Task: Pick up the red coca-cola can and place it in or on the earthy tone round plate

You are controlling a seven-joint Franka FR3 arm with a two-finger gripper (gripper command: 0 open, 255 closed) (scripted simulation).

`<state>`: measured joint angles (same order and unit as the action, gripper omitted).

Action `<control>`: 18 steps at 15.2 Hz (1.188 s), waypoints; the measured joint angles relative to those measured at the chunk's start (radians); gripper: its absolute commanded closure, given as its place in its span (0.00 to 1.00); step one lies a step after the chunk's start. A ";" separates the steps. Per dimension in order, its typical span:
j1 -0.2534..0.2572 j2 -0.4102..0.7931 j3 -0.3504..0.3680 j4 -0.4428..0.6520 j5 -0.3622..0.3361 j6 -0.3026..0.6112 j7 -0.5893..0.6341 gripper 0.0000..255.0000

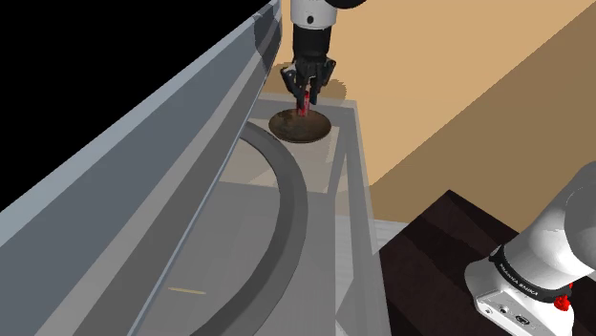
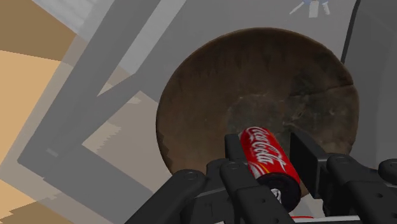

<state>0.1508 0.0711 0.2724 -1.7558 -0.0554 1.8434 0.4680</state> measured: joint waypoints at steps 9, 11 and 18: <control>0.000 0.006 -0.001 -0.056 -0.003 0.062 0.003 1.00; 0.000 0.006 -0.001 -0.056 -0.003 0.063 0.003 0.00; -0.001 0.002 -0.001 -0.045 -0.001 0.048 0.000 0.00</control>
<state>0.1494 0.0735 0.2711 -1.8008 -0.0567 1.8917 0.4683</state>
